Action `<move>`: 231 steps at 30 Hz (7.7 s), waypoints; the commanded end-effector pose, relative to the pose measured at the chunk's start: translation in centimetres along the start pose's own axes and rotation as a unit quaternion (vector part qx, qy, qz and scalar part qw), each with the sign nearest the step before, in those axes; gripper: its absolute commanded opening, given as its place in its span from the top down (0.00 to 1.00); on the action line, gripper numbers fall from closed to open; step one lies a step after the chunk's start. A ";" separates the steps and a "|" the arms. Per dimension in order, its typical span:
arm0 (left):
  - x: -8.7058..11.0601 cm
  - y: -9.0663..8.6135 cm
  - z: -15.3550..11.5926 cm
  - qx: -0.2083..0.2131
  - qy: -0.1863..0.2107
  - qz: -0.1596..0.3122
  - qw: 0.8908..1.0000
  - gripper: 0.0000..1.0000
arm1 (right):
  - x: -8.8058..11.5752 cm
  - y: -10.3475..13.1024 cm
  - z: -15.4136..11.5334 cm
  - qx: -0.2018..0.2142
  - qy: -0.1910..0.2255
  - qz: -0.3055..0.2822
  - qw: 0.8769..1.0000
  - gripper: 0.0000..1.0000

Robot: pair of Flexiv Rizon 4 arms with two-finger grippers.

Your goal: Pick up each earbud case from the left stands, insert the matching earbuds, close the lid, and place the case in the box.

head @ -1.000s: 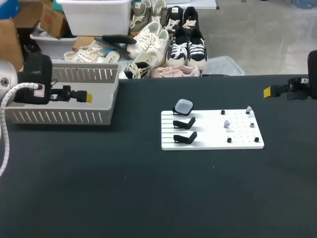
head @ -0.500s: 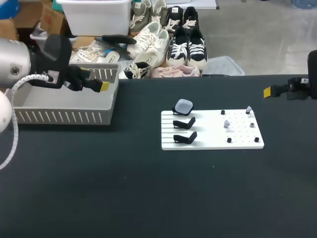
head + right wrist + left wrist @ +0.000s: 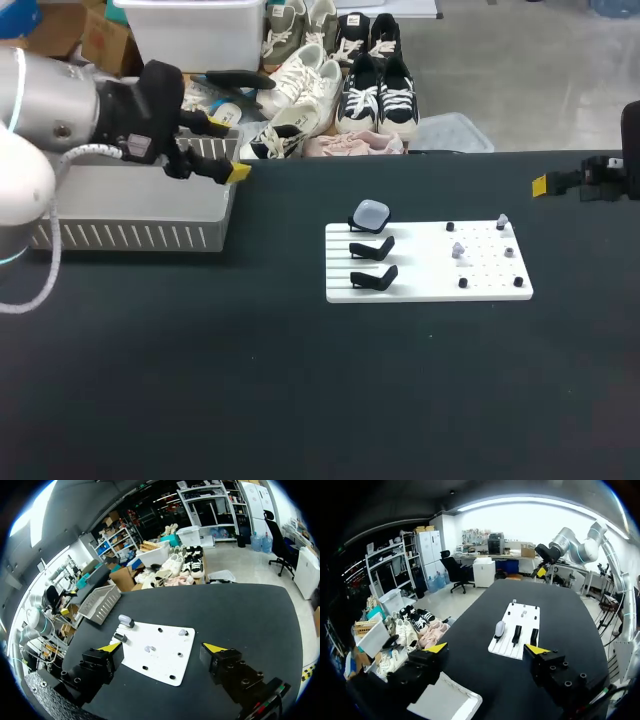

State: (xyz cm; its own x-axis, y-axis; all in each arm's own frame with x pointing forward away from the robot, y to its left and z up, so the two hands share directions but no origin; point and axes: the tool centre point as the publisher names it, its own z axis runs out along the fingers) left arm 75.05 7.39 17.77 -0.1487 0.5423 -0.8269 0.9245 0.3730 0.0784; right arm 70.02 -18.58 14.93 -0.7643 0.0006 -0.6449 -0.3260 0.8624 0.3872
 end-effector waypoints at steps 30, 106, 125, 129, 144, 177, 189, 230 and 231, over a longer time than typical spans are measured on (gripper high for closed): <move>2.2 -0.5 16.6 0.210 -0.004 0.055 0.976 0.00 | 0.0 -0.1 0.0 -0.001 0.001 0.000 1.000 0.00; 3.3 -3.7 23.6 0.221 -0.042 0.048 0.973 0.53 | 0.0 -0.1 0.0 -0.001 0.001 0.000 1.000 0.00; 2.9 -3.8 23.2 0.222 -0.054 0.051 0.972 1.00 | 0.0 -0.1 0.0 -0.001 0.001 0.000 1.000 0.00; 2.4 -3.6 22.1 0.218 -0.066 0.046 0.973 1.00 | 0.0 -0.1 0.0 -0.001 0.001 0.000 1.000 0.00; -2.6 -7.3 13.2 0.187 -0.182 0.015 0.965 1.00 | 0.0 -0.1 0.0 -0.001 0.001 0.000 1.000 0.00; -2.7 -11.4 7.7 0.132 -0.278 0.044 0.951 1.00 | 0.0 -0.1 0.0 -0.001 0.001 0.000 1.000 0.00; -2.7 -11.4 7.7 0.132 -0.278 0.044 0.951 1.00 | 0.0 -0.1 0.0 -0.001 0.001 0.000 1.000 0.00; -3.8 -15.9 11.7 0.228 -0.279 0.071 0.930 1.00 | 1.3 11.1 -3.0 -0.025 0.002 -0.159 0.987 0.00; -3.8 -16.0 11.7 0.227 -0.276 0.070 0.931 1.00 | 1.4 11.6 -2.9 -0.026 0.005 -0.164 0.986 0.00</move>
State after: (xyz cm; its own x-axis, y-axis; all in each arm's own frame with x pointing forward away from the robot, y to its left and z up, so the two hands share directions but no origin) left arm 64.91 -9.20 13.01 0.0740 0.0356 -0.9966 0.9928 -0.0972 0.0702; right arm 65.06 -11.06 19.64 -0.6146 -0.2731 -0.7401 -0.6090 0.7605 0.2251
